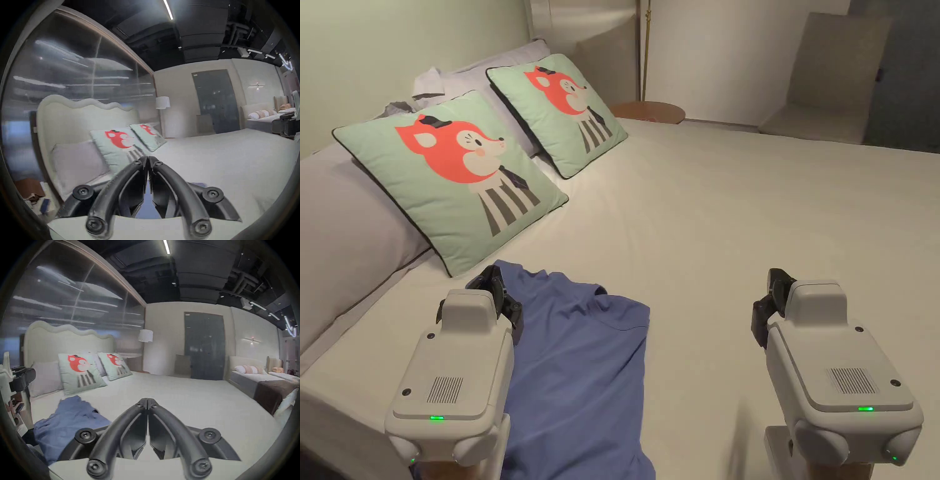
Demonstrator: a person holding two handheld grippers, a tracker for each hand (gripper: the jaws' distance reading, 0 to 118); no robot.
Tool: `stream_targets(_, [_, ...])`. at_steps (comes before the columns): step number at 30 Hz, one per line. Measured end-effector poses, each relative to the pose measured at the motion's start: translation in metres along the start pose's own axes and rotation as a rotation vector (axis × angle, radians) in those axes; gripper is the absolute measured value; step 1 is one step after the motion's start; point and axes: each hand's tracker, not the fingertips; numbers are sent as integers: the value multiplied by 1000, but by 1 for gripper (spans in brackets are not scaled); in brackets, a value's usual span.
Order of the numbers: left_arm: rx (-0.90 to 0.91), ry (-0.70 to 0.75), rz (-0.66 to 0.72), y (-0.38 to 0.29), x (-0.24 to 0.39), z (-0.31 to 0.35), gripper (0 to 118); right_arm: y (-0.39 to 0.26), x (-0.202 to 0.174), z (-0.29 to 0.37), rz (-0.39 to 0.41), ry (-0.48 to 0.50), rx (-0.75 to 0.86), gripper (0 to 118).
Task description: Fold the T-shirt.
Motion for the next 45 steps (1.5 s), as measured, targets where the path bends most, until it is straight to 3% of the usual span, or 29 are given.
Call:
stream_targets(10, [-67, 167, -18, -14, -77, 24, 0, 0, -70, -17, -24, 169, -17, 1])
stream_targets(15, [-103, 183, 18, -18, -82, 22, 0, -1, -73, -27, -15, 188, -19, 1])
stream_targets(21, [-243, 89, 109, -15, -71, -3, 2, 6, -64, -21, -16, 169, -15, 1])
stream_targets(23, [-351, 49, 133, -17, -62, -19, 14, 5, -57, -25, -15, 156, -14, 1])
stream_targets(27, [-448, -18, 155, -31, -40, -47, 82, 11, -47, -12, -14, 128, -9, 1])
stream_targets(28, [-501, -34, 145, -35, -34, -55, 94, 11, -44, -11, -12, 119, -9, 1])
stream_targets(30, [-581, -71, 125, -45, -21, -70, 102, 8, -32, -19, -13, 107, -15, 1])
stream_targets(37, [-813, -112, 76, -95, 15, -111, 98, 5, -9, -12, -18, 41, -44, 1])
stream_targets(38, [-852, -105, 70, -103, 20, -115, 93, 3, -5, -12, -16, 33, -51, 1])
stream_targets(40, [-915, -90, 67, -117, 27, -120, 68, 0, 2, -12, -15, 20, -63, 1])
stream_targets(42, [-957, -103, 109, -126, 30, -119, 66, -13, 13, -18, -20, 5, -78, 1])
stream_targets(44, [-882, -78, 131, -115, 29, -108, 62, -17, 20, -19, -29, -4, -89, 1])
stream_targets(45, [-888, -90, 132, -112, 29, -108, 42, -17, 22, -19, -32, -9, -91, 1])
